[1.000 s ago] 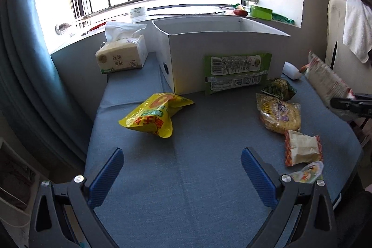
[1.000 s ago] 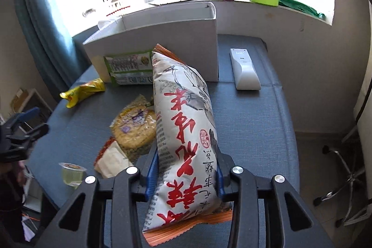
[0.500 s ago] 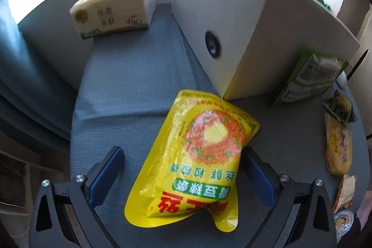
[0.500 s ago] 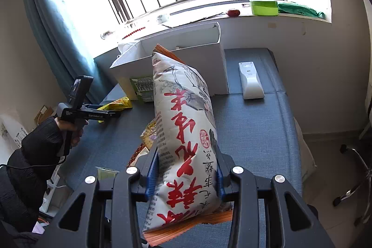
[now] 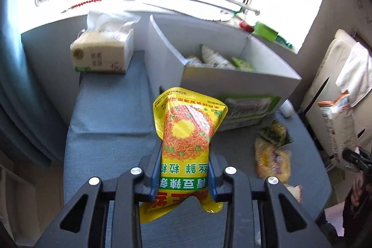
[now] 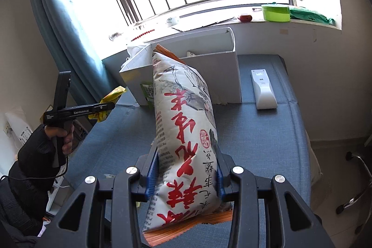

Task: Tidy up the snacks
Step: 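Grasp the yellow spicy-strip bag with the left tool while the right tool lifts the rice-cracker bag over the box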

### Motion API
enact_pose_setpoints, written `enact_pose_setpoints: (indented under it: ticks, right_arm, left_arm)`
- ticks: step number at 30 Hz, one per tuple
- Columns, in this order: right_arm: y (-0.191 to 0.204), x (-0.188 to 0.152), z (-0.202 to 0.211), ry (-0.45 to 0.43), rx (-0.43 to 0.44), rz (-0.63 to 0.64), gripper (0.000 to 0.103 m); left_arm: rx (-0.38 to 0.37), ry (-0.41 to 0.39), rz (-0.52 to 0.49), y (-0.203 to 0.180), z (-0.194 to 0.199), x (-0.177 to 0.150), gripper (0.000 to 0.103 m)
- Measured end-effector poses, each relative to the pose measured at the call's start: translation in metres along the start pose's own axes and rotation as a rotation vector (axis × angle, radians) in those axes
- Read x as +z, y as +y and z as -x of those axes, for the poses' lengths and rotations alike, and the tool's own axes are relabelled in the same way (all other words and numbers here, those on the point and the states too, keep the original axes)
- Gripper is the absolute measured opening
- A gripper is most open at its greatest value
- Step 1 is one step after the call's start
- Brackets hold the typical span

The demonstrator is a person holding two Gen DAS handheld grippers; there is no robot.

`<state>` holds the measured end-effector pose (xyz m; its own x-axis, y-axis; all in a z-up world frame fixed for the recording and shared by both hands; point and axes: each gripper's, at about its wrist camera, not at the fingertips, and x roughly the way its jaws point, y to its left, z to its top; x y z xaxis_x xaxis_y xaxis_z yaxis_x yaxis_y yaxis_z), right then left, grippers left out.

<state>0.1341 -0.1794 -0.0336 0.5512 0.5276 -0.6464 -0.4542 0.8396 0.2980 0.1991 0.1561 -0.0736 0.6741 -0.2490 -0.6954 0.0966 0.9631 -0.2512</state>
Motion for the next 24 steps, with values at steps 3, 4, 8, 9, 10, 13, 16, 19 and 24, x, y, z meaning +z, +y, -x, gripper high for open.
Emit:
enact_pose_setpoints:
  ticks: [3,4,8,9,10,13,16,19,24]
  right_arm:
    - [0.003,0.027,-0.002,-0.031,0.011,0.007,0.043]
    - [0.003,0.038,-0.004,-0.040,0.014,0.006,0.043]
    - [0.003,0.091,-0.020,-0.070,0.026,-0.013,0.043]
    - [0.002,0.106,-0.027,-0.074,0.037,-0.026,0.043]
    - [0.001,0.120,-0.035,-0.076,0.052,-0.038,0.043]
    - [-0.001,0.157,-0.063,-0.068,0.056,-0.048,0.043]
    - [-0.001,0.186,-0.091,-0.040,0.008,-0.030,0.044]
    - [-0.005,0.206,-0.111,-0.014,-0.035,-0.016,0.072]
    - [-0.015,0.212,-0.096,-0.101,-0.044,-0.071,0.103]
  left_arm:
    - [-0.041,-0.075,-0.013,-0.027,0.022,0.027,0.035]
    - [-0.060,-0.091,-0.017,-0.034,0.025,0.039,0.035]
    - [-0.077,-0.132,-0.028,-0.060,0.018,0.080,0.035]
    - [-0.068,-0.139,-0.023,-0.065,0.013,0.092,0.035]
    - [-0.063,-0.141,-0.010,-0.068,0.008,0.103,0.035]
    - [-0.033,-0.139,0.023,-0.076,-0.015,0.131,0.035]
    - [0.008,-0.123,0.045,-0.076,-0.034,0.148,0.039]
    - [0.071,-0.101,0.077,-0.067,-0.047,0.157,0.095]
    - [0.096,-0.114,0.112,-0.053,-0.034,0.149,0.103]
